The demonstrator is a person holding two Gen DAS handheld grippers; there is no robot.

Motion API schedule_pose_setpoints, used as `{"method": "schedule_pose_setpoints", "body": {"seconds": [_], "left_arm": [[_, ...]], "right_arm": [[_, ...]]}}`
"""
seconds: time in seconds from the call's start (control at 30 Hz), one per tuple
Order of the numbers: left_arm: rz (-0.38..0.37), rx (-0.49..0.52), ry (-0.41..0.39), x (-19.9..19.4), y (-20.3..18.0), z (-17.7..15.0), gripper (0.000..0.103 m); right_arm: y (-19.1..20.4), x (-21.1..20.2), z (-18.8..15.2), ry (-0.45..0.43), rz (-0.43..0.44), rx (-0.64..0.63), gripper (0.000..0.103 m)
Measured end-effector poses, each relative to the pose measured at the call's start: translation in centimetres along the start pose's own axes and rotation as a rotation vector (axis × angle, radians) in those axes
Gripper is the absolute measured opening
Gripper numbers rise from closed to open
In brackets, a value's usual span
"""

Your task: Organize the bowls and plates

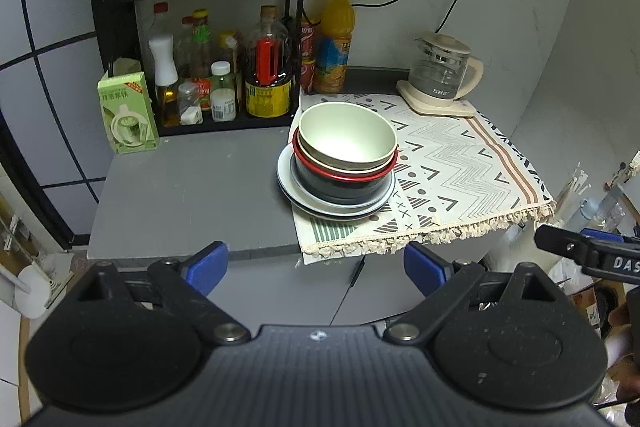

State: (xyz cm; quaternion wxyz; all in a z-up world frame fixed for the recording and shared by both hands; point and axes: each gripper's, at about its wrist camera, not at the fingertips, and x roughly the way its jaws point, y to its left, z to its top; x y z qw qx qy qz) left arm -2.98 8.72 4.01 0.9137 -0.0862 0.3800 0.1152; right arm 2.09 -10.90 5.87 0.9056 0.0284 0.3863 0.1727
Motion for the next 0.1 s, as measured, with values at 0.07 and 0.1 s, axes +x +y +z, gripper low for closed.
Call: {"method": "schedule_pose_setpoints", "body": {"seconds": [0.07,0.1], "left_arm": [[0.001,0.005,0.001,-0.05,0.01,0.13,0.094],[0.004,0.010,0.001,-0.07,0.04,0.21,0.094]], "right_arm": [[0.29,-0.04,0.03,-0.007,-0.005,-0.003,0.103],[0.36,-0.09,0.08,-0.013,-0.005,0.000,0.103]]}}
